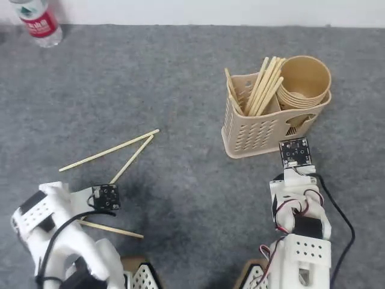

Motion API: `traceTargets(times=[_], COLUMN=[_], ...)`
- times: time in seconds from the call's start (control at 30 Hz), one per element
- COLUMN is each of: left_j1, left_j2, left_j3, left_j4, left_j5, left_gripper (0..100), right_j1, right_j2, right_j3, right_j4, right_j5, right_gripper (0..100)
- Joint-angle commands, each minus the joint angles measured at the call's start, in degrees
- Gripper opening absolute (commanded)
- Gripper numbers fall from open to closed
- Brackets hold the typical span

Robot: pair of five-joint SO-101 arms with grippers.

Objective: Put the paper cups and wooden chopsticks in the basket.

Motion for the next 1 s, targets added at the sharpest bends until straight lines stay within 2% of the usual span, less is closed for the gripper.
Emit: traceTargets(times=[0.0,0.13,0.33,0.43,0.53,0.6,0.67,0.9,0.97], left_j1=[-0.09,1.49,3.25,3.25,3.25,3.25,3.34,4.48,5.89], left_j2=[0.18,0.26,0.26,0.26,0.26,0.18,-0.35,-0.26,-0.97], left_j3=[1.45,3.38,6.99,7.08,5.23,2.24,-2.86,-31.52,-33.27], left_j4=[-1.58,-1.58,-1.49,-1.23,2.29,6.77,14.59,51.25,50.29], left_j5=[-2.90,-2.90,-2.81,-2.81,-2.81,-2.81,-2.73,-3.69,-2.81], left_gripper=[18,18,1,1,1,1,1,1,1], right_j1=[-0.31,-0.31,-0.31,-0.31,-0.31,-0.31,-0.31,-0.40,-0.40], right_j2=[-0.57,-0.57,-0.57,-0.57,-0.57,-0.57,-0.57,-0.57,-0.57], right_j3=[-0.18,-0.18,-0.18,-0.18,0.09,0.09,0.09,0.09,0.09], right_j4=[-0.66,-0.66,-0.66,-0.66,-0.66,-0.66,-0.66,-0.66,-0.66], right_j5=[0.53,0.53,0.53,0.53,0.53,0.53,0.53,0.53,0.53], right_gripper=[9.7,9.7,9.7,9.7,9.7,9.7,9.7,9.7,9.7])
